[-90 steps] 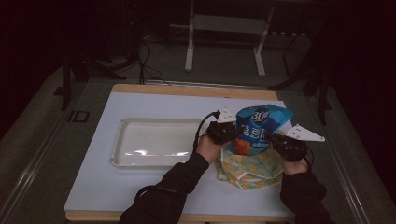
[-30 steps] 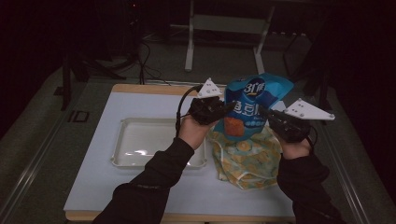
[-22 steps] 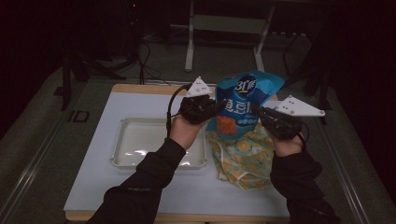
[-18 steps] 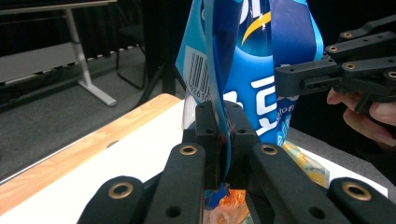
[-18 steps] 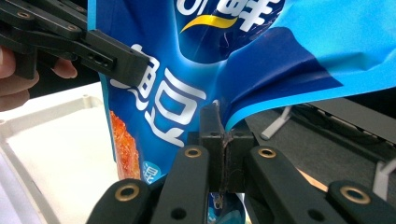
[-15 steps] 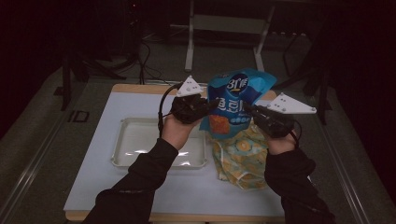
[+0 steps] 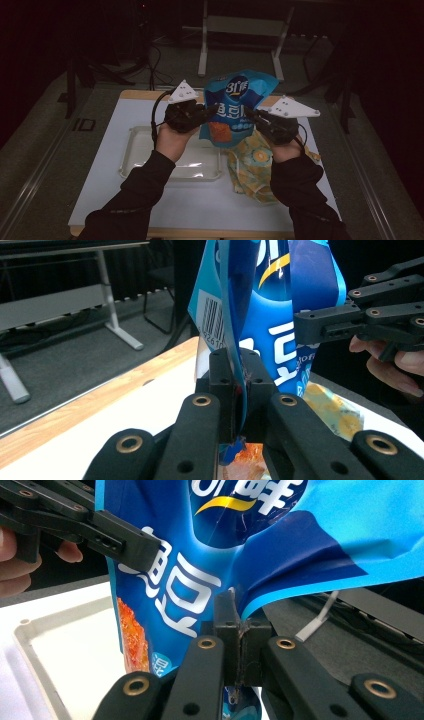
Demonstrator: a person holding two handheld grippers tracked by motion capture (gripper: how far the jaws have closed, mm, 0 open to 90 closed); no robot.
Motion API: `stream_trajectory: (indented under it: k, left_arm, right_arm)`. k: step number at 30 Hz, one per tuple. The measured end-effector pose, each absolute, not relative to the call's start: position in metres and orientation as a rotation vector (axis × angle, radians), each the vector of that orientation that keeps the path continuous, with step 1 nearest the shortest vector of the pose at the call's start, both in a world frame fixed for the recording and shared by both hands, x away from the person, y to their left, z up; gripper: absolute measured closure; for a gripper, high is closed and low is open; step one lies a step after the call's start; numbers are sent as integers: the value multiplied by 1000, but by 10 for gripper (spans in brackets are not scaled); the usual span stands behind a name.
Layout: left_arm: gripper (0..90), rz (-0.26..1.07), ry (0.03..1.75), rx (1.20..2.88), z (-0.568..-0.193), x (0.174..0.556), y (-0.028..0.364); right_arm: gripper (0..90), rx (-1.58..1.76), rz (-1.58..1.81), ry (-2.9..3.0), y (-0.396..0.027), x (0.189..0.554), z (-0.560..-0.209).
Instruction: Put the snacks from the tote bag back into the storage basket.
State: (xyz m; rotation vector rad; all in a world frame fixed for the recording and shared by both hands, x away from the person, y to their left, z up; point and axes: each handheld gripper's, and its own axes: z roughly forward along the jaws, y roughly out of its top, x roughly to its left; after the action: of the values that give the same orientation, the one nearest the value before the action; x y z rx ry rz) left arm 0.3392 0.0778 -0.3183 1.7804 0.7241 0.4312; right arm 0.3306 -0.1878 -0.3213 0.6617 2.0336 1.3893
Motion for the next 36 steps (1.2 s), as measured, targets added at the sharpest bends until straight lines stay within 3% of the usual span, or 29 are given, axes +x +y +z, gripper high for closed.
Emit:
stream_trajectory:
  k: [20, 36]
  left_arm:
    - [879, 483, 792, 1756, -314, 323, 127]
    - [878, 436, 871, 1763, -353, 314, 172]
  right_arm:
    - [893, 580, 1435, 2075, -139, 334, -317]
    - [894, 561, 1444, 2160, -93, 334, -353]
